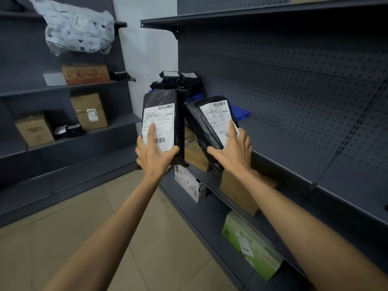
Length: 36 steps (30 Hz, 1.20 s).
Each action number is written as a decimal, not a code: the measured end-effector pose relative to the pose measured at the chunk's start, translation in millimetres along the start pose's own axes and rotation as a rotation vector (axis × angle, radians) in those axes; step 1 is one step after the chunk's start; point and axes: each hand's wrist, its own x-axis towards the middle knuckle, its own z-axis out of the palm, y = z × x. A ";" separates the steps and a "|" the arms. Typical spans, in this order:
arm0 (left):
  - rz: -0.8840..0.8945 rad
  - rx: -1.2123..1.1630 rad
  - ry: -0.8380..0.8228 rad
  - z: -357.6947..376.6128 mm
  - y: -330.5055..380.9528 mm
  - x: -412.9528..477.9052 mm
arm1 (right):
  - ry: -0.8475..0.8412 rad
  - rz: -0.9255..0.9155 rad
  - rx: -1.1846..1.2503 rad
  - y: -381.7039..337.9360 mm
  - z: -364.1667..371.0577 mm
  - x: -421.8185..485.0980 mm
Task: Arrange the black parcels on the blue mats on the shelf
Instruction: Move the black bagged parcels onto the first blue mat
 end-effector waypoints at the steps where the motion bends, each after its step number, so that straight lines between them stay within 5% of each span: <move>1: 0.008 0.005 0.000 6.0 -1.6 16.8 | 0.012 0.012 0.006 1.0 4.4 17.1; 19: 0.145 0.141 -0.242 202.2 30.4 333.0 | 0.056 0.251 0.042 51.4 119.8 337.3; 36: 0.307 0.339 -0.708 335.4 -4.7 496.8 | -0.003 0.531 -0.308 57.3 220.3 389.4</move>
